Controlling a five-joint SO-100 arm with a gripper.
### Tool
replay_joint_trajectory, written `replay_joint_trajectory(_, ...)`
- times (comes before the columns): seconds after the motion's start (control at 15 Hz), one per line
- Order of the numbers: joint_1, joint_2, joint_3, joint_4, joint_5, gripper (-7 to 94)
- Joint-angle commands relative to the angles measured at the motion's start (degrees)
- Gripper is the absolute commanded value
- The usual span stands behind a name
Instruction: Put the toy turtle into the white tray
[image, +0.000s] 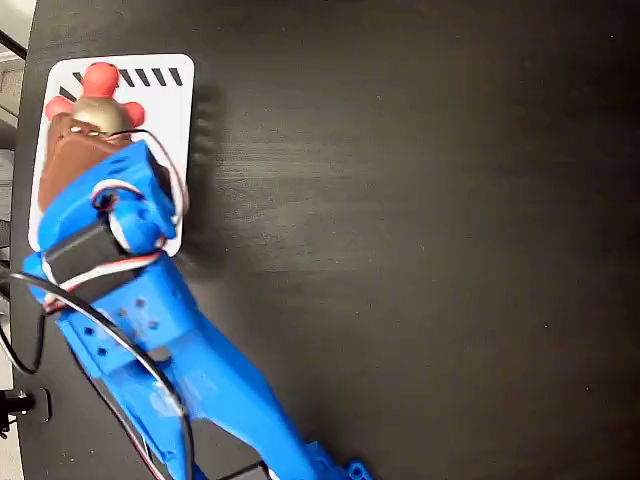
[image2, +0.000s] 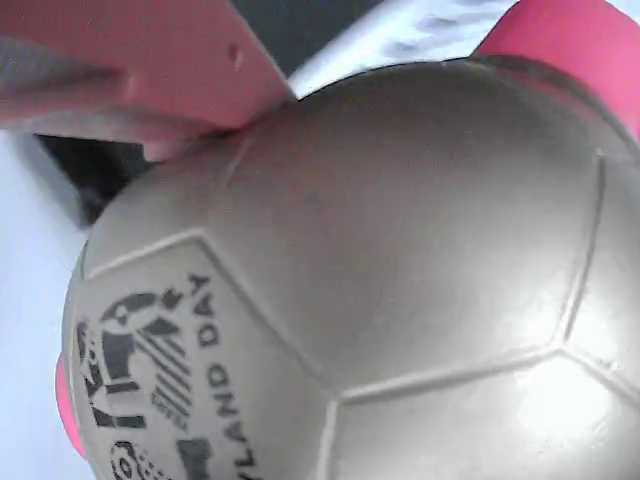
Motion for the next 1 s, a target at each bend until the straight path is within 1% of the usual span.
replay_joint_trajectory(0.0,-1.2,-0.7,-1.3,-2.4,0.9,-1)
replay_joint_trajectory(0.2,-2.2,-6.1,-3.4,-1.9,1.1,-1)
replay_joint_trajectory(0.4,-2.7,-12.5,-10.1,3.8,1.2,-1)
replay_joint_trajectory(0.73,-3.0,-17.6,-14.6,3.5,1.2,-1)
replay_joint_trajectory(0.8,-3.0,-18.5,-15.4,3.4,1.2,0)
replay_joint_trajectory(0.87,-3.0,-19.3,-16.0,3.4,1.2,4)
replay_joint_trajectory(0.93,-3.0,-20.2,-16.6,3.7,1.4,12)
